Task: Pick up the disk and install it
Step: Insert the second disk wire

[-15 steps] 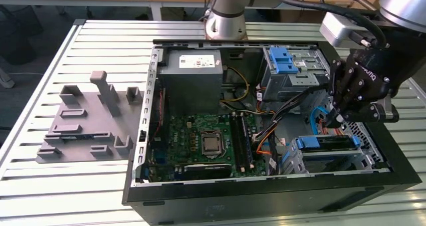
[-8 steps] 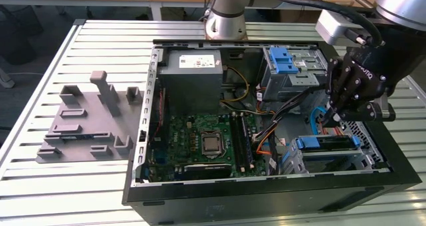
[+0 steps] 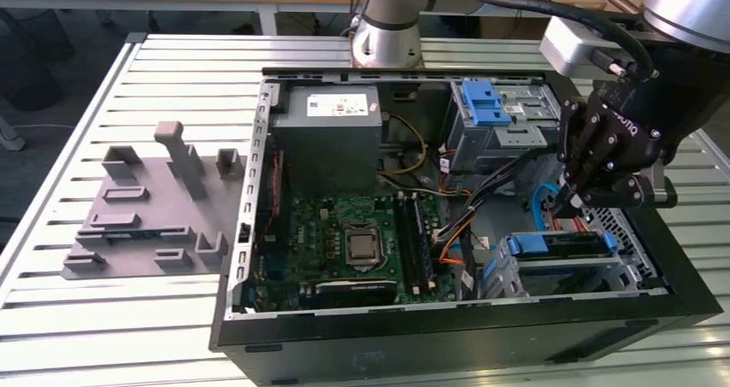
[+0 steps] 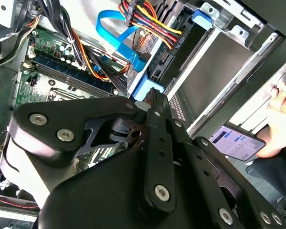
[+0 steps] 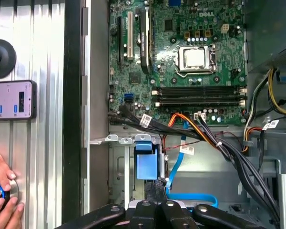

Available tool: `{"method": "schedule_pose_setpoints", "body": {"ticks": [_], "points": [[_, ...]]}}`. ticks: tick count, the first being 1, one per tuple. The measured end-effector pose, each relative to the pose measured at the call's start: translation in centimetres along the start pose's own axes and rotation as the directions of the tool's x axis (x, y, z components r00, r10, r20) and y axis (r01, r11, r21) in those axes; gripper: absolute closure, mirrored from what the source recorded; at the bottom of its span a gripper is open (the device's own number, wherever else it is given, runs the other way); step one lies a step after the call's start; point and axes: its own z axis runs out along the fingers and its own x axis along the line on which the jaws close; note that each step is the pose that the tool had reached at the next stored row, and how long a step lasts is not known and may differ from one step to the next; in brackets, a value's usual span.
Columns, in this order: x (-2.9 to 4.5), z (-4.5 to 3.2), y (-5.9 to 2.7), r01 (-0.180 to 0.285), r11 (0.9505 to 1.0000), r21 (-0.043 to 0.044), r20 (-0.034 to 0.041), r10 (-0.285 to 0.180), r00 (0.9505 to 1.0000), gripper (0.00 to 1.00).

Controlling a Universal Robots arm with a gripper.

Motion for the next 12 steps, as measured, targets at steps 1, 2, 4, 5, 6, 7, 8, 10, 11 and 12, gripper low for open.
{"method": "schedule_pose_setpoints", "body": {"ticks": [1, 2, 4, 5, 6, 7, 8, 10, 11, 12], "points": [[0.0, 0.0, -0.23, 0.0, 1.0, 0.0, -0.0001, 0.0, 1.0, 0.89], [-0.02, 0.01, -0.58, 0.0, 1.0, 0.0, 0.0, 0.0, 1.0, 0.89], [-0.03, 0.01, -1.14, 0.0, 1.0, 0.0, 0.0, 0.0, 1.0, 0.89], [-0.04, 0.0, -1.18, 0.0, 1.0, 0.0, 0.0, 0.0, 1.0, 0.89], [-0.04, 0.01, -1.18, 0.0, 1.0, 0.0, 0.0001, 0.0, 1.0, 0.89], [-0.04, 0.01, -1.18, 0.0, 1.0, 0.0, 0.0001, 0.0, 1.0, 0.89], [-0.04, 0.01, -1.18, 0.0, 1.0, -0.0001, 0.0001, 0.0, 1.0, 0.89], [-0.08, 0.0, -1.18, 0.0, 1.0, 0.0, 0.0001, 0.0, 1.0, 0.89], [-0.21, -0.03, -1.18, 0.0, 1.0, -0.0001, 0.0001, 0.0, 1.0, 0.89], [-0.41, -0.08, -1.18, 0.0, 1.0, 0.0, -0.0001, 0.0, 1.0, 0.89]]}}
